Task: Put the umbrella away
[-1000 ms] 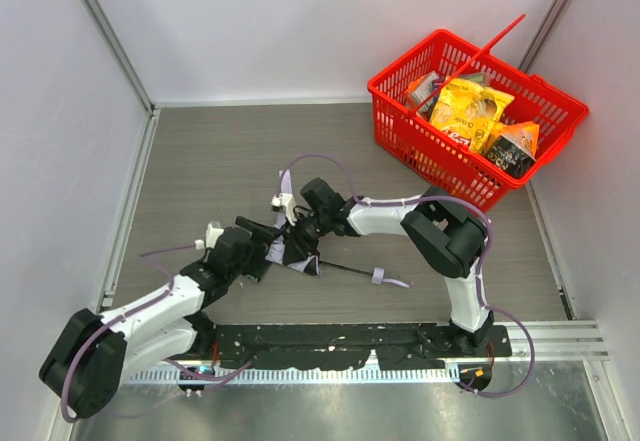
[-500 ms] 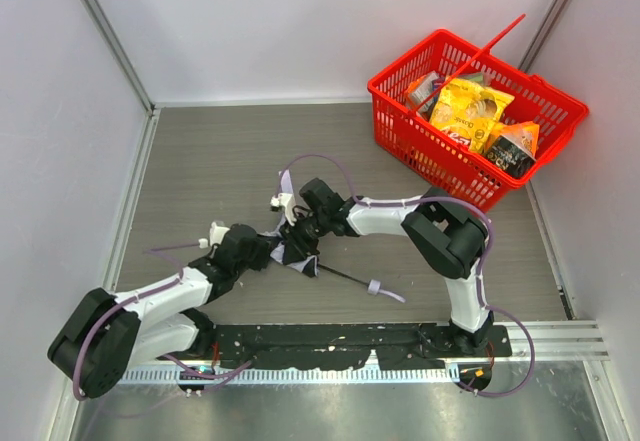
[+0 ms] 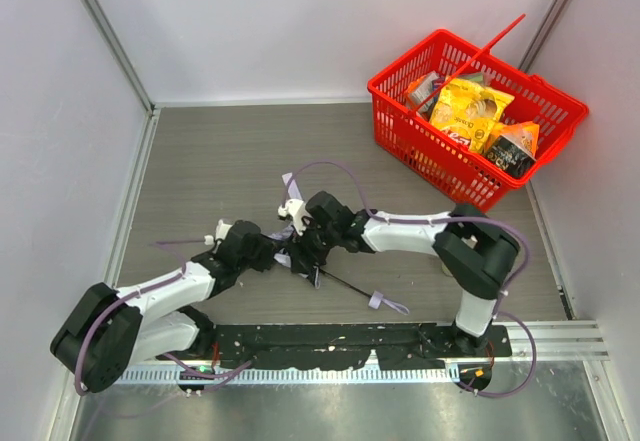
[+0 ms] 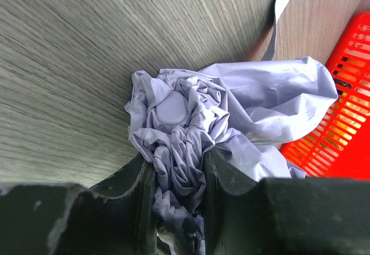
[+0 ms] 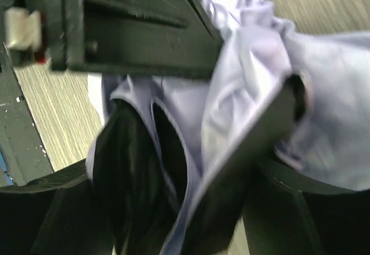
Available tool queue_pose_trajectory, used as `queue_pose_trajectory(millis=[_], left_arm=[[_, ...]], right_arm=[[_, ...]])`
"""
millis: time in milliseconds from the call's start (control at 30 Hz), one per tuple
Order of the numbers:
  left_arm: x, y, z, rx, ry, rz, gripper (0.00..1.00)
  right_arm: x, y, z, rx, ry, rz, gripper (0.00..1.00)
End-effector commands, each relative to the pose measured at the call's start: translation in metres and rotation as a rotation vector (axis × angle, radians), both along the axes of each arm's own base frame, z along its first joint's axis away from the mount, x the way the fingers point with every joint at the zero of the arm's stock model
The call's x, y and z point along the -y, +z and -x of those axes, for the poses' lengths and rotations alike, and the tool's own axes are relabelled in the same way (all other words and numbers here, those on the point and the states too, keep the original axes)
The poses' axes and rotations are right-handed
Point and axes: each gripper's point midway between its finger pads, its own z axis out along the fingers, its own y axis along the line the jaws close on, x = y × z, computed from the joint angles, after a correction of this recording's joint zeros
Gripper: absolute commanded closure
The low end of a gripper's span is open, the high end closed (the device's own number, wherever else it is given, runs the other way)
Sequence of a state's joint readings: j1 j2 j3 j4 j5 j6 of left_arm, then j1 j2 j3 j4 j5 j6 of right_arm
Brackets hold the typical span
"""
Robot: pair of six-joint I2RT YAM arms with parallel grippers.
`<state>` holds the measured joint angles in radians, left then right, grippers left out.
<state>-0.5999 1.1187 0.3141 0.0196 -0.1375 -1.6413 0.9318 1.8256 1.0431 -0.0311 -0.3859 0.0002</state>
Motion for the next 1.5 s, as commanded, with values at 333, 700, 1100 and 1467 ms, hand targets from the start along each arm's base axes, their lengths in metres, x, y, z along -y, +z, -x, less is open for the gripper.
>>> queue_pose_trajectory(millis=[333, 700, 1100, 1467], left_arm=[[-0.039, -0.045, 0.046, -0.241, -0.043, -0.240, 1.00], [-0.035, -0.050, 0.052, -0.318, -0.051, -0.243, 1.00], [-0.029, -0.040, 0.040, -0.231, -0.074, -0.225, 1.00], [-0.025, 0.004, 0.011, 0.120, -0.136, -0.203, 0.00]], right_arm=[[0.010, 0.076, -0.007, 0.286, -0.065, 0.028, 0.18], [-0.020, 0.043, -0.017, 0.372, -0.097, 0.095, 0.18], [-0.004, -0.026, -0.010, 0.062, -0.053, 0.079, 0.99], [0.013, -0.068, 0.011, -0.270, -0.085, -0.005, 0.99]])
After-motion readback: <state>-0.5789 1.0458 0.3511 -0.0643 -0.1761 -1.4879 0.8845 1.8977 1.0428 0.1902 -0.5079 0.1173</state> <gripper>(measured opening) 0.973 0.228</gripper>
